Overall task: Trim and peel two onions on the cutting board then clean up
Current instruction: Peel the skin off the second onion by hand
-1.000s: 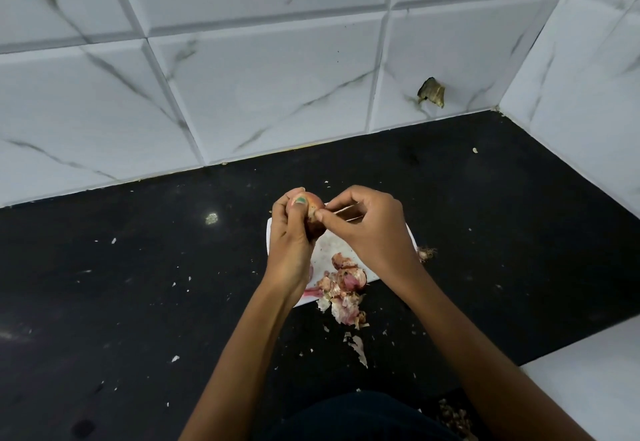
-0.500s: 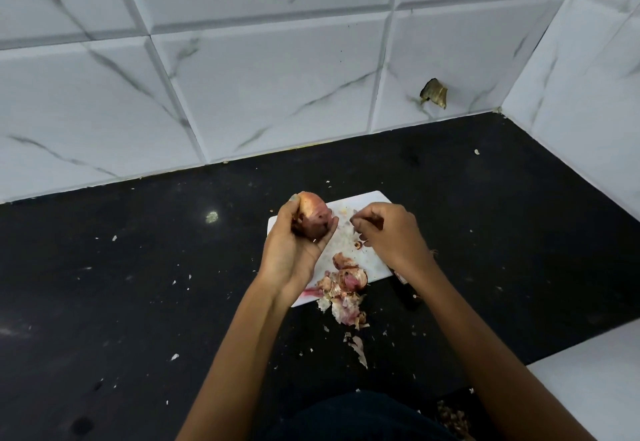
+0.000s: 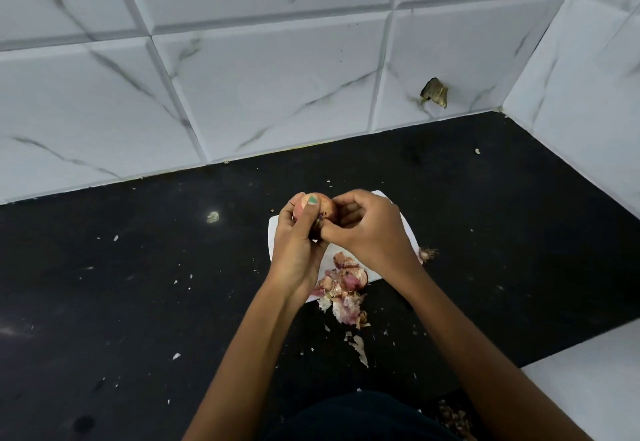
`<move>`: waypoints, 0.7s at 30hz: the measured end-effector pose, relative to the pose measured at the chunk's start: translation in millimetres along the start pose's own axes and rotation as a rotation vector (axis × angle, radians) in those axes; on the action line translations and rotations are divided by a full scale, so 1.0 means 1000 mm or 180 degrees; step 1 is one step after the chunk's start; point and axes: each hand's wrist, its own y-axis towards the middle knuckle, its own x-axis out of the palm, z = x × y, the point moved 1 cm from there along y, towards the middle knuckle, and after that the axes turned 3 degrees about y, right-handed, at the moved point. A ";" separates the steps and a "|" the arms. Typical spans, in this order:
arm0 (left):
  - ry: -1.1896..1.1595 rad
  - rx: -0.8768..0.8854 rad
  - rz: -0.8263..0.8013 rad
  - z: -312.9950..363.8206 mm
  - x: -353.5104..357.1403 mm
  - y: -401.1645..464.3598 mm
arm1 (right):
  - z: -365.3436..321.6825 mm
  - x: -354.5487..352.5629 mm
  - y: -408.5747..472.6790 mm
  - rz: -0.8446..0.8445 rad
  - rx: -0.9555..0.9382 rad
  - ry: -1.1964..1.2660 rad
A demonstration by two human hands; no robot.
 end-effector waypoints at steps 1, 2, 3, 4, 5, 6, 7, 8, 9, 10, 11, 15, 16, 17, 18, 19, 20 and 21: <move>-0.0013 0.0019 0.0014 -0.002 0.000 -0.001 | 0.000 0.000 0.000 -0.0009 0.0010 -0.0014; -0.0070 0.0013 -0.0002 -0.004 0.000 -0.001 | -0.001 -0.001 0.001 -0.0034 0.0007 -0.0047; -0.0113 0.0008 -0.0033 -0.004 0.000 -0.001 | -0.001 -0.002 0.001 -0.0060 -0.0007 -0.0070; -0.0135 0.0017 -0.0084 -0.004 0.001 -0.001 | 0.000 -0.003 0.001 -0.0066 -0.0020 -0.0063; -0.0158 0.0028 -0.0133 -0.003 0.002 -0.002 | 0.001 -0.005 0.002 -0.0033 -0.0032 -0.0020; -0.0184 0.0014 -0.0139 -0.001 0.004 -0.003 | 0.003 -0.006 0.003 0.0030 -0.0036 0.0035; -0.0211 -0.0025 -0.0111 0.000 0.005 -0.004 | 0.005 -0.008 0.004 0.0097 -0.0022 0.0097; -0.0241 -0.0052 -0.0090 0.002 0.007 -0.005 | 0.007 -0.009 0.005 0.0144 0.0009 0.0157; -0.0293 -0.0075 -0.0055 0.002 0.008 -0.005 | 0.009 -0.010 0.006 0.0162 0.0049 0.0220; -0.0377 -0.0110 0.0003 0.003 0.008 -0.006 | 0.010 -0.010 0.006 0.0165 0.0087 0.0299; -0.0491 -0.0165 0.0059 0.004 0.008 -0.006 | 0.011 -0.010 0.006 0.0154 0.0131 0.0419; -0.0772 -0.0351 0.0049 0.009 0.006 -0.007 | 0.011 -0.011 0.006 0.0100 0.0252 0.0907; -0.0885 -0.0409 0.0054 0.010 0.005 -0.007 | 0.012 -0.011 0.006 0.0141 0.0244 0.0938; -0.1040 -0.0476 0.0073 0.010 0.004 -0.007 | 0.012 -0.012 0.007 0.0197 0.0240 0.0975; -0.1218 -0.0554 0.0081 0.010 0.002 -0.006 | 0.013 -0.013 0.007 0.0273 0.0241 0.0993; -0.1382 -0.0641 0.0075 0.011 0.000 -0.006 | 0.014 -0.014 0.008 0.0355 0.0231 0.0988; -0.1522 -0.0727 0.0040 0.012 -0.001 -0.006 | 0.016 -0.015 0.009 0.0451 0.0201 0.0905; -0.1633 -0.0807 -0.0005 0.012 -0.003 -0.006 | 0.018 -0.016 0.009 0.0538 0.0152 0.0768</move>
